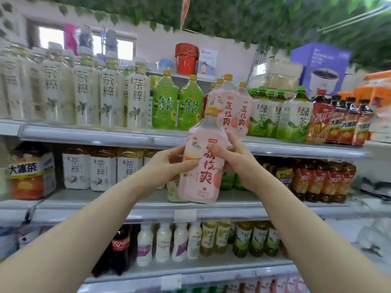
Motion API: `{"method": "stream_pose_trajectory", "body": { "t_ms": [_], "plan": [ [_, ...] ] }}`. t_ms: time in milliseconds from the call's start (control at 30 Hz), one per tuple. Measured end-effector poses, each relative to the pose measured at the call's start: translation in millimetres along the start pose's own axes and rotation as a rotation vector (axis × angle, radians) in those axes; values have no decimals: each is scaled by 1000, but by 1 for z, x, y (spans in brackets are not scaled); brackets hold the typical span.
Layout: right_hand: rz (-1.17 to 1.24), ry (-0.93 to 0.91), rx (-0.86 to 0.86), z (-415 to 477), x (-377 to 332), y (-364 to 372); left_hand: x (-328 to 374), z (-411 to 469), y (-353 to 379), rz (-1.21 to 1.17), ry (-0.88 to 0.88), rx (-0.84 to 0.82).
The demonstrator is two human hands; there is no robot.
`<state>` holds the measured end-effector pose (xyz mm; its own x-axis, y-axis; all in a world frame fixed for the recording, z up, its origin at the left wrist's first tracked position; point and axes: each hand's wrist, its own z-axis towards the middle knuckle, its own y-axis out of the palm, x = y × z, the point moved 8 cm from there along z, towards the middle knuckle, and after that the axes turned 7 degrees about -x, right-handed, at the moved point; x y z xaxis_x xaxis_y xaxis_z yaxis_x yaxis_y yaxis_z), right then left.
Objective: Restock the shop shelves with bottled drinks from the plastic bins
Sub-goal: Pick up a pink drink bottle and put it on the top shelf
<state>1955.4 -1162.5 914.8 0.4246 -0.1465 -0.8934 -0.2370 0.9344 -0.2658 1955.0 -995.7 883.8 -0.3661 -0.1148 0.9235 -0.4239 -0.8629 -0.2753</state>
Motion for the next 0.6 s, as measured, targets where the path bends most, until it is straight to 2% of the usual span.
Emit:
{"method": "stream_pose_trajectory", "body": {
  "t_ms": [600],
  "plan": [
    [-17,-11,35,12,6,-9,-8,21,-8,2,26,-32]
  ]
}}
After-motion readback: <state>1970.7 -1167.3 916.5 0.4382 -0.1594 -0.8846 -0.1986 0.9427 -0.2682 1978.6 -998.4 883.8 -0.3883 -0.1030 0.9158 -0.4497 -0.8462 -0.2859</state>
